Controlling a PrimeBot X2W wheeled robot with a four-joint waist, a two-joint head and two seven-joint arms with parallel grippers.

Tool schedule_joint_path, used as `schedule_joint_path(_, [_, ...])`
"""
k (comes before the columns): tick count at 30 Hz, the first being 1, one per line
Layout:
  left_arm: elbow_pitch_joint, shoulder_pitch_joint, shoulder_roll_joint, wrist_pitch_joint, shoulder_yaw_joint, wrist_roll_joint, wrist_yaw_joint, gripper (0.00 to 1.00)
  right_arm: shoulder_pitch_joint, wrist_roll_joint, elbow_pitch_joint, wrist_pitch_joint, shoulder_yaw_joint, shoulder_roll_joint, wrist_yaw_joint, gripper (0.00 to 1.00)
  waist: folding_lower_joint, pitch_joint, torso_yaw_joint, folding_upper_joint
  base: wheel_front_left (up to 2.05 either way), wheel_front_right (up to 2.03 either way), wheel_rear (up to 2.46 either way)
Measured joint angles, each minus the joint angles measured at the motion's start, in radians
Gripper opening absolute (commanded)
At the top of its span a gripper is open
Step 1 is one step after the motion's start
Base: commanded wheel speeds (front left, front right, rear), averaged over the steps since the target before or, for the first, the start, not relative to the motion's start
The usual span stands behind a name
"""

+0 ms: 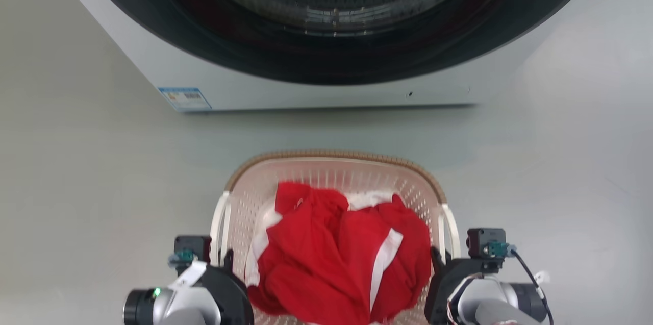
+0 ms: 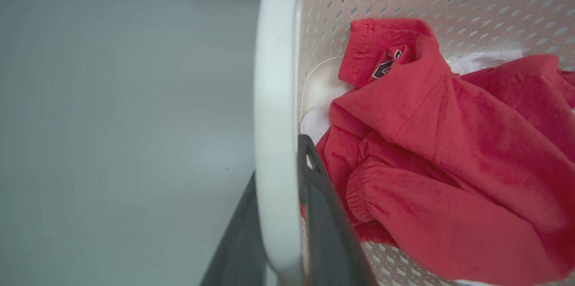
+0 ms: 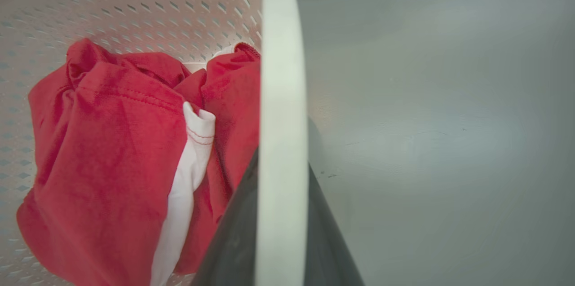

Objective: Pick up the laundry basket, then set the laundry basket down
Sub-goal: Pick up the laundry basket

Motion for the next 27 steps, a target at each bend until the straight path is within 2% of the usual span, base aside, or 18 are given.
schedule_joint_path(15, [0.014, 0.189, 0.005, 0.097, -0.047, -0.080, -0.008, 0.00, 0.140, 0.120, -0.014, 0.124, 0.105, 0.000, -0.001, 0.00, 0.0000, -0.223, -0.010, -0.0001, 0.00, 0.00, 0.00])
schedule_joint_path(27, [0.007, 0.301, 0.011, 0.158, -0.096, -0.117, 0.001, 0.00, 0.243, 0.193, -0.023, 0.192, 0.170, -0.003, -0.010, 0.00, 0.0000, -0.391, -0.024, -0.0002, 0.00, 0.00, 0.00])
